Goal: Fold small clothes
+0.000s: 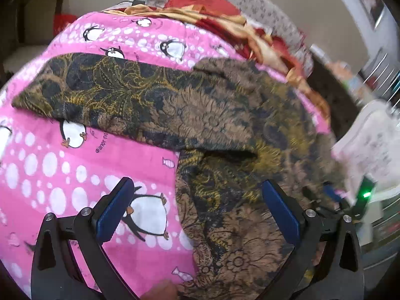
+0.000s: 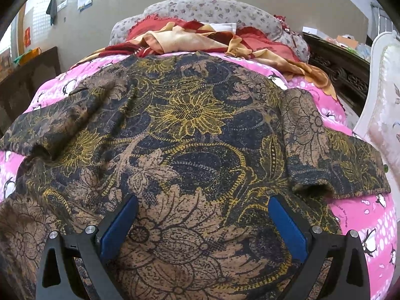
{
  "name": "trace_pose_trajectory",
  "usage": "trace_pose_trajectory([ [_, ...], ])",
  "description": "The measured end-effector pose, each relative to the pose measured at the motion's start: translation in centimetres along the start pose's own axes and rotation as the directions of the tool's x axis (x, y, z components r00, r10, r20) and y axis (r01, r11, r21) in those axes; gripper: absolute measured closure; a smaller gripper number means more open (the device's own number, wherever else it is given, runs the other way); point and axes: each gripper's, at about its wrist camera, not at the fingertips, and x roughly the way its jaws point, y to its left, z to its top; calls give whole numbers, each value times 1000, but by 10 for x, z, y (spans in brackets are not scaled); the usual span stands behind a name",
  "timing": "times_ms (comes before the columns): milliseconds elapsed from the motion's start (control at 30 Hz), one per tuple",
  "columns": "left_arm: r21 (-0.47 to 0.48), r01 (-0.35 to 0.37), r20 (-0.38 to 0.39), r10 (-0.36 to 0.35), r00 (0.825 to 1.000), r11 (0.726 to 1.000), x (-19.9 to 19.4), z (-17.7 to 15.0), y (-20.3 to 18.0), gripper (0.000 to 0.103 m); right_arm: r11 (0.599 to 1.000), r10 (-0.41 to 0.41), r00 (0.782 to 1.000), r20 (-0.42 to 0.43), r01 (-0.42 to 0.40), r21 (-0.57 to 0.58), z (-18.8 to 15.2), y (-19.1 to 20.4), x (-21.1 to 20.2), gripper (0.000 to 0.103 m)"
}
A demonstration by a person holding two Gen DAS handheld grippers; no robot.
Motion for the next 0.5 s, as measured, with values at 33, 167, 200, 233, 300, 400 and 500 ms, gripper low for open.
trace_pose_trajectory([
  [33,5,-2,29,2,1000,1000,-6,3,5,0,1000,0,1000,-1,0,0,0,0,0,0],
  [167,-94,10,80,-3,997,996,-33,26,50,0,1000,0,1000,-2,0,1,0,1,0,0],
  [200,-155,45,113,-28,993,987,-41,32,70,0,1000,0,1000,-3,0,1,0,1,1,0],
  [233,-243,84,151,-48,987,966,-48,38,97,0,1000,0,1000,-4,0,2,0,2,1,0],
  [300,-368,111,190,-42,981,923,-55,41,133,1,1000,3,1000,-5,-3,2,0,2,1,0],
  [400,-496,213,219,-116,969,842,-52,43,172,1,1000,11,1000,-2,-11,3,0,0,1,1],
  [500,-501,217,209,-126,970,838,-47,56,171,1,1000,18,1000,-4,-18,6,0,-1,1,0],
])
